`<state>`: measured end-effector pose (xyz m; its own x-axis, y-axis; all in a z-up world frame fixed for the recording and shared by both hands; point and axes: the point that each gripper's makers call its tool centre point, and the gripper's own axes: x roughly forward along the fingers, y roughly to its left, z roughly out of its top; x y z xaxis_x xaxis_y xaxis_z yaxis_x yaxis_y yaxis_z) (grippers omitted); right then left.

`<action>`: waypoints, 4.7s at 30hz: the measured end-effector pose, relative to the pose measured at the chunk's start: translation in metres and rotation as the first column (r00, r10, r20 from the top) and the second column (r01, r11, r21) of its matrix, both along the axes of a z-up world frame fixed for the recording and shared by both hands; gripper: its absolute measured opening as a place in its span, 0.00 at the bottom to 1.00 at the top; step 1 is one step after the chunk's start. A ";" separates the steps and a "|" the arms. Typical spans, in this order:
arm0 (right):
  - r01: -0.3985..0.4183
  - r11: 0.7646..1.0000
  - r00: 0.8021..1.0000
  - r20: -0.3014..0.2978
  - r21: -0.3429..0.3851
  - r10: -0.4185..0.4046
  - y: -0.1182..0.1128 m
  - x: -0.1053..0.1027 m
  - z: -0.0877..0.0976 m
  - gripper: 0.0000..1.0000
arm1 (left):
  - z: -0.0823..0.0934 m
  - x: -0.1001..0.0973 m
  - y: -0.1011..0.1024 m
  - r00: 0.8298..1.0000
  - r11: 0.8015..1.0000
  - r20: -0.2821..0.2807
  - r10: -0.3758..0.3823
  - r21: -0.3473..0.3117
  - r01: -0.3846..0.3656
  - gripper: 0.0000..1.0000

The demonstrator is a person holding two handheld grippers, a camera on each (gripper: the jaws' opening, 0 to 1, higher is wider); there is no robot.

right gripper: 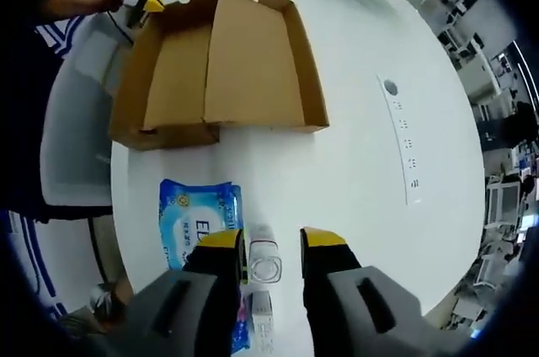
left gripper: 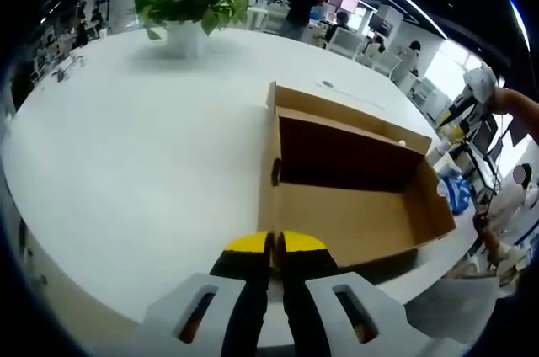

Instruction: Operate the shoe box by opening the lid, removing the specified soft item, and placing it in the target area until the item is outside and the box remains undamaged.

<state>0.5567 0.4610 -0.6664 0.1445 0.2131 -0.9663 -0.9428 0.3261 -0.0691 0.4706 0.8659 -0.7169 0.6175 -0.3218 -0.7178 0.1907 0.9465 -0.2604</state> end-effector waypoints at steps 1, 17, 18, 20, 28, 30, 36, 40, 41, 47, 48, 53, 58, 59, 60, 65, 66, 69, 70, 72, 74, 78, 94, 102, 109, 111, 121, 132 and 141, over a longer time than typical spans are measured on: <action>0.019 1.000 0.999 0.047 0.013 -0.020 0.004 0.006 0.003 0.24 | 0.000 0.000 0.000 1.000 1.000 0.001 0.001 0.002 -0.001 0.00; 0.199 0.951 0.977 0.028 0.236 -0.211 0.065 -0.004 0.008 0.13 | 0.000 0.001 0.001 1.000 1.000 -0.003 -0.001 0.001 0.001 0.00; 0.217 0.941 0.972 0.030 0.260 -0.232 0.070 -0.003 0.007 0.14 | 0.000 0.001 0.001 1.000 1.000 -0.004 0.000 -0.001 0.000 0.00; 0.238 0.935 0.968 0.020 0.263 -0.252 0.073 -0.004 0.003 0.14 | -0.001 0.001 0.001 1.000 1.000 -0.004 0.000 -0.001 0.000 0.00; 0.440 0.832 0.890 -0.044 0.339 -0.453 0.087 -0.005 -0.011 0.07 | -0.001 0.001 0.001 1.000 1.000 -0.003 0.002 -0.003 -0.002 0.00; 0.456 0.820 0.881 -0.043 0.346 -0.472 0.088 -0.003 -0.013 0.08 | -0.001 0.001 0.001 1.000 1.000 -0.003 0.002 -0.004 -0.002 0.00; 0.506 0.801 0.853 -0.047 0.321 -0.520 0.082 -0.002 -0.022 0.06 | -0.001 0.001 0.001 1.000 1.000 -0.003 0.001 -0.003 -0.001 0.00; 0.566 0.758 0.816 -0.092 0.324 -0.571 0.083 -0.003 -0.029 0.06 | -0.001 0.001 0.001 1.000 1.000 -0.003 0.003 -0.005 -0.003 0.00; 0.578 0.750 0.808 -0.095 0.321 -0.581 0.083 -0.004 -0.030 0.06 | -0.001 0.001 0.001 1.000 1.000 -0.002 0.002 -0.004 -0.002 0.00; 0.674 0.649 0.720 -0.117 0.353 -0.685 0.086 0.001 -0.036 0.06 | -0.001 0.001 0.001 1.000 1.000 -0.004 0.000 -0.005 0.000 0.00; 0.691 0.636 0.705 -0.124 0.344 -0.698 0.085 0.000 -0.039 0.06 | -0.001 0.001 0.001 1.000 1.000 -0.005 -0.001 -0.003 0.001 0.00; 0.732 0.586 0.654 -0.117 0.348 -0.747 0.085 0.004 -0.043 0.06 | -0.001 0.002 0.002 1.000 1.000 -0.003 -0.004 -0.002 0.004 0.00; 0.753 0.567 0.626 -0.097 0.335 -0.774 0.088 0.006 -0.050 0.07 | -0.002 0.003 0.003 1.000 1.000 -0.004 -0.007 -0.003 0.007 0.00; 0.759 0.561 0.619 -0.098 0.331 -0.779 0.088 0.008 -0.052 0.07 | -0.002 0.003 0.003 1.000 1.000 -0.004 -0.008 -0.003 0.008 0.00; 0.762 0.558 0.615 -0.100 0.329 -0.782 0.088 0.009 -0.053 0.07 | -0.002 0.003 0.003 1.000 1.000 -0.004 -0.008 -0.004 0.008 0.00; 0.769 0.557 0.612 -0.105 0.314 -0.784 0.084 0.014 -0.057 0.08 | -0.004 0.004 0.004 1.000 1.000 0.000 -0.014 -0.005 0.014 0.00; 0.768 0.559 0.613 -0.104 0.312 -0.784 0.084 0.016 -0.058 0.09 | -0.004 0.004 0.004 1.000 1.000 0.000 -0.014 -0.005 0.014 0.00; 0.772 0.559 0.609 -0.103 0.302 -0.786 0.084 0.020 -0.059 0.09 | -0.004 0.005 0.003 1.000 1.000 0.002 -0.018 -0.005 0.018 0.00; 0.776 0.555 0.605 -0.106 0.301 -0.789 0.083 0.021 -0.059 0.09 | -0.004 0.006 0.002 1.000 1.000 0.002 -0.019 -0.004 0.019 0.00; 0.784 0.543 0.595 -0.113 0.301 -0.796 0.084 0.023 -0.060 0.09 | -0.005 0.006 0.001 1.000 1.000 0.003 -0.022 -0.002 0.022 0.00; 0.789 0.536 0.589 -0.121 0.299 -0.799 0.084 0.025 -0.062 0.09 | -0.005 0.006 0.001 1.000 1.000 0.003 -0.024 0.001 0.024 0.00; 0.800 0.522 0.575 -0.132 0.296 -0.807 0.084 0.031 -0.064 0.09 | -0.005 0.005 0.001 1.000 1.000 0.003 -0.022 -0.001 0.022 0.00; 0.851 0.427 0.496 -0.200 0.306 -0.845 0.079 0.054 -0.073 0.10 | -0.005 0.004 -0.001 1.000 1.000 0.003 -0.024 0.008 0.024 0.00; 0.851 0.424 0.497 -0.214 0.310 -0.841 0.085 0.055 -0.072 0.06 | -0.005 0.004 -0.002 1.000 1.000 0.003 -0.024 0.003 0.024 0.00; 0.783 0.496 0.572 -0.122 0.375 -0.811 0.086 0.056 -0.064 0.06 | -0.005 0.004 -0.003 1.000 1.000 -0.001 -0.021 -0.003 0.021 0.00; 0.759 0.511 0.589 -0.092 0.404 -0.803 0.087 0.055 -0.061 0.06 | -0.005 0.004 -0.003 1.000 1.000 -0.002 -0.019 -0.007 0.019 0.00; 0.677 0.494 0.585 0.007 0.546 -0.811 0.085 0.051 -0.045 0.06 | -0.005 0.004 -0.004 1.000 1.000 -0.006 -0.017 -0.010 0.017 0.00; 0.598 0.267 0.503 -0.094 0.755 -0.859 0.081 0.048 -0.016 0.04 | -0.005 0.004 -0.004 1.000 1.000 -0.007 -0.014 -0.011 0.014 0.00; 0.434 0.470 0.565 0.175 0.769 -0.807 0.085 0.039 -0.004 0.04 | -0.005 0.005 -0.007 1.000 1.000 -0.016 -0.017 -0.014 0.016 0.00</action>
